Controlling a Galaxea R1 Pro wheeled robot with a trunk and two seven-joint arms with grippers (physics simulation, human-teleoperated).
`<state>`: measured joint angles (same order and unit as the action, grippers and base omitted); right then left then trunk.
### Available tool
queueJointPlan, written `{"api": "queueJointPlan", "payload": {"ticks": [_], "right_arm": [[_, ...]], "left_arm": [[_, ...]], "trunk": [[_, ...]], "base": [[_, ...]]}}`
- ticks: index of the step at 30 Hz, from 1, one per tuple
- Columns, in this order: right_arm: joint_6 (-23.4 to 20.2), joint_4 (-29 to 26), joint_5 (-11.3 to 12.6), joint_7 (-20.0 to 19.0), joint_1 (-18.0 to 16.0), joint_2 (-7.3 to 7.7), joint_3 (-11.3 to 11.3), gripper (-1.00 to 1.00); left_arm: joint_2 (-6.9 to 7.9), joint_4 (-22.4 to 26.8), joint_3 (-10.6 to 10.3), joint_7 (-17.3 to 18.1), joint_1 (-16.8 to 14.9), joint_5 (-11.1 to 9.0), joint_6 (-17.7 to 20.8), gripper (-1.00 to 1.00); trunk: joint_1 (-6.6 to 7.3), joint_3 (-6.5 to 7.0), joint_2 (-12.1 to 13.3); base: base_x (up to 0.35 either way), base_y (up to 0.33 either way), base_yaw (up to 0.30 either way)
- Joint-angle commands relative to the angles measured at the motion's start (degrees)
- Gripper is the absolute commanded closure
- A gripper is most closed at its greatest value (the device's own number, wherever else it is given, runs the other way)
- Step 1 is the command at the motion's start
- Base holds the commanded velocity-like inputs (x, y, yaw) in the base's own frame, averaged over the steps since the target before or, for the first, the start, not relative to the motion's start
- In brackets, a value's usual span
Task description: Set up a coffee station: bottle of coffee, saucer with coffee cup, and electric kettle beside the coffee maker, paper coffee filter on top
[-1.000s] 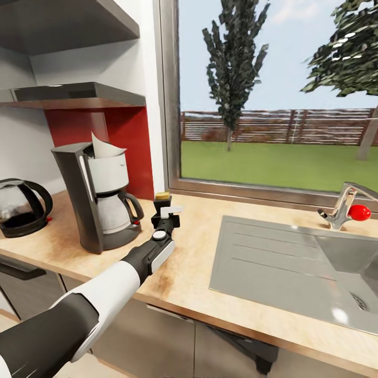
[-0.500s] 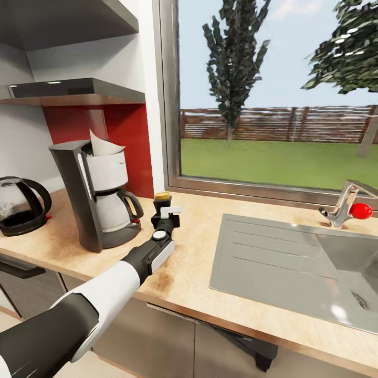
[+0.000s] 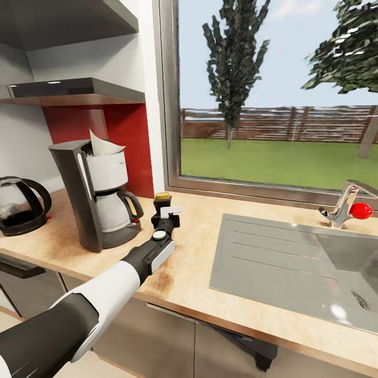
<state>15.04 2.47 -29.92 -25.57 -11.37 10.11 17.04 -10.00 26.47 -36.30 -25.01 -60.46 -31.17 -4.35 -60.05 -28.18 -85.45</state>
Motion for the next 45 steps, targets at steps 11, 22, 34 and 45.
{"api": "queueJointPlan", "payload": {"ticks": [11, 22, 34, 45], "right_arm": [[0.43, 0.17, 0.22, -0.01, -0.1, 0.0, 0.45, -1.0], [0.46, 0.17, 0.22, -0.01, -0.08, 0.0, 0.45, -1.0], [0.46, 0.17, 0.22, -0.01, -0.11, 0.0, 0.45, -1.0], [0.47, 0.17, 0.22, -0.01, -0.08, 0.0, 0.45, -1.0]], "left_arm": [[0.0, -0.1, -0.44, -0.3, -0.1, -0.47, -0.39, 1.0], [0.0, -0.1, -0.43, -0.3, -0.1, -0.47, -0.39, 1.0], [0.0, -0.1, -0.44, -0.3, -0.1, -0.44, -0.39, 1.0], [0.0, -0.1, -0.44, -0.3, -0.1, -0.42, -0.39, 1.0]], "trunk": [[0.0, -0.58, -0.04], [0.0, -1.06, -0.04], [0.0, -1.62, -0.04], [0.0, -2.01, -0.04]], "base": [[0.0, 0.0, 0.0], [0.0, 0.0, 0.0], [0.0, 0.0, 0.008], [0.0, 0.0, 0.027]]}}
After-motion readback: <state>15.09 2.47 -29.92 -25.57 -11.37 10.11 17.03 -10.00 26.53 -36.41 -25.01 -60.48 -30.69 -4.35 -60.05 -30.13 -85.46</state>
